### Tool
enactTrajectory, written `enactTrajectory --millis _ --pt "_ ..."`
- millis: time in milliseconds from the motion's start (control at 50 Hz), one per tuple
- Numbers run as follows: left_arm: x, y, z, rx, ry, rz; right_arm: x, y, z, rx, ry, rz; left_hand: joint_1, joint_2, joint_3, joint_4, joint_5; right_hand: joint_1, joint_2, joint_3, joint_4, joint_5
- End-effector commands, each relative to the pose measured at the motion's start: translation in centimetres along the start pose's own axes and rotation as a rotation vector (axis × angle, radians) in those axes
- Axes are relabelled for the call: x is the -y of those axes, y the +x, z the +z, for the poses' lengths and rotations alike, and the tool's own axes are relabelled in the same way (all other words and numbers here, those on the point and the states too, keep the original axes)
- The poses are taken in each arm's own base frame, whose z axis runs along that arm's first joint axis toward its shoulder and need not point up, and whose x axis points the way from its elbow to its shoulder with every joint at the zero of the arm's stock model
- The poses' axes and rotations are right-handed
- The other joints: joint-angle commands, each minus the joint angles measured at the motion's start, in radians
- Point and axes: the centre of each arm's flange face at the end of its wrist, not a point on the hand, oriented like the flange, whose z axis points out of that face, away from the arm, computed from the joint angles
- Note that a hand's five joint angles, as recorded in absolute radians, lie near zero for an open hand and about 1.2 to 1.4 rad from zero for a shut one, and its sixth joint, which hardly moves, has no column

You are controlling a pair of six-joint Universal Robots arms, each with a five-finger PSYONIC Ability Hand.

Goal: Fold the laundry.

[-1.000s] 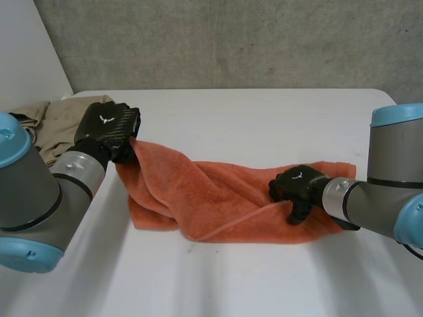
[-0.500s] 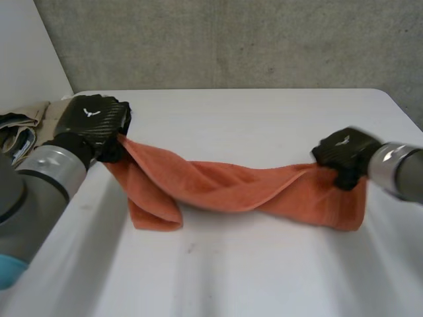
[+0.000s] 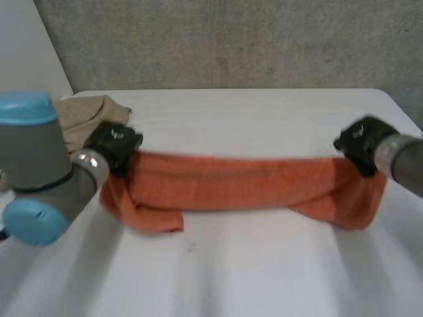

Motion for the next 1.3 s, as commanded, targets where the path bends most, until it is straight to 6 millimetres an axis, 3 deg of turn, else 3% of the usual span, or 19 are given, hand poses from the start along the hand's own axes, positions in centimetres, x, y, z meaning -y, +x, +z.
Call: enactTrajectory --millis 20,100,140,180,280,360,440,560,600,620,660,700,760,900,980,1000,1020,1060,1300 --pt "9.4 -5.9 4.4 0.283 0.461 0.027 7.5 7.3 2.3 -0.390 0.300 0.110 0.237 0.196 0.199 0.193 0.248 0.407 0.223 0.213 0.207 0.230" --pt "14.9 -9.9 4.0 0.476 0.745 0.046 11.5 12.1 0.8 -0.610 0.524 0.155 0.237 0.196 0.199 0.193 0.248 0.407 0.223 0.213 0.207 0.230" --pt "16.6 -11.1 3.5 0.538 0.835 0.054 13.1 14.1 -0.4 -0.719 0.624 0.167 0.237 0.196 0.199 0.193 0.248 0.407 0.223 0.213 0.207 0.230" --pt "18.4 -12.7 2.6 0.607 0.933 0.045 13.8 14.9 -1.0 -0.774 0.668 0.168 0.237 0.196 0.199 0.193 0.248 0.407 0.223 0.213 0.207 0.230" --pt "18.6 -12.4 2.4 0.593 0.954 0.009 15.3 15.2 -2.9 -0.835 0.752 0.177 0.237 0.196 0.199 0.193 0.248 0.407 0.223 0.213 0.207 0.230" --pt "15.2 -10.5 3.6 0.504 0.852 -0.034 14.1 13.7 -1.9 -0.777 0.704 0.176 0.237 0.196 0.199 0.193 0.248 0.407 0.223 0.213 0.207 0.230" --pt "11.9 -8.8 3.4 0.440 0.747 -0.057 11.5 10.7 0.1 -0.676 0.614 0.175 0.237 0.196 0.199 0.193 0.248 0.407 0.223 0.213 0.207 0.230" --pt "4.3 -4.8 3.9 0.325 0.517 -0.072 6.3 3.9 2.8 -0.459 0.449 0.162 0.237 0.196 0.199 0.193 0.248 0.407 0.223 0.213 0.207 0.230" --pt "2.6 -3.7 3.8 0.295 0.463 -0.076 5.1 2.0 3.1 -0.399 0.415 0.156 0.237 0.196 0.199 0.193 0.248 0.407 0.223 0.213 0.207 0.230" --pt "1.8 -3.2 3.8 0.281 0.437 -0.076 3.6 0.0 3.6 -0.332 0.374 0.152 0.237 0.196 0.199 0.193 0.248 0.407 0.223 0.213 0.207 0.230" --pt "-1.4 -1.0 4.0 0.225 0.341 -0.080 2.4 -1.8 3.8 -0.273 0.344 0.149 0.237 0.196 0.199 0.193 0.248 0.407 0.223 0.213 0.207 0.230" --pt "-3.0 0.2 3.9 0.192 0.287 -0.076 0.8 -4.0 4.2 -0.194 0.307 0.139 0.237 0.196 0.199 0.193 0.248 0.407 0.223 0.213 0.207 0.230" --pt "-5.1 1.8 3.2 0.144 0.207 -0.062 -1.1 -5.4 4.1 -0.138 0.254 0.137 0.237 0.196 0.199 0.193 0.248 0.407 0.223 0.213 0.207 0.230" --pt "-7.1 3.2 1.4 0.081 0.090 -0.020 -2.7 -6.5 2.6 -0.071 0.187 0.134 0.231 0.190 0.194 0.188 0.243 0.407 0.223 0.213 0.207 0.230" --pt "-7.8 3.2 1.1 0.073 0.059 -0.017 -3.2 -5.9 1.4 -0.051 0.157 0.142 0.012 -0.029 -0.026 -0.032 0.023 0.407 0.223 0.213 0.207 0.230" --pt "-7.9 3.1 1.1 0.075 0.054 -0.019 -3.6 -5.7 1.2 -0.051 0.146 0.148 -0.070 -0.111 -0.108 -0.114 -0.059 0.407 0.223 0.213 0.207 0.230" --pt "-8.1 2.7 1.2 0.086 0.046 -0.022 -3.8 -5.5 1.2 -0.054 0.143 0.150 -0.289 -0.330 -0.326 -0.332 -0.277 0.407 0.223 0.213 0.207 0.230" --pt "-8.3 2.3 1.3 0.098 0.038 -0.032 -4.1 -5.3 1.2 -0.057 0.137 0.156 -0.441 -0.482 -0.478 -0.484 -0.429 0.407 0.223 0.213 0.207 0.230" --pt "-8.6 -0.9 1.6 0.182 0.039 -0.178 -5.3 -4.2 1.7 -0.083 0.108 0.188 -0.544 -0.585 -0.581 -0.587 -0.532 0.407 0.223 0.213 0.207 0.230"
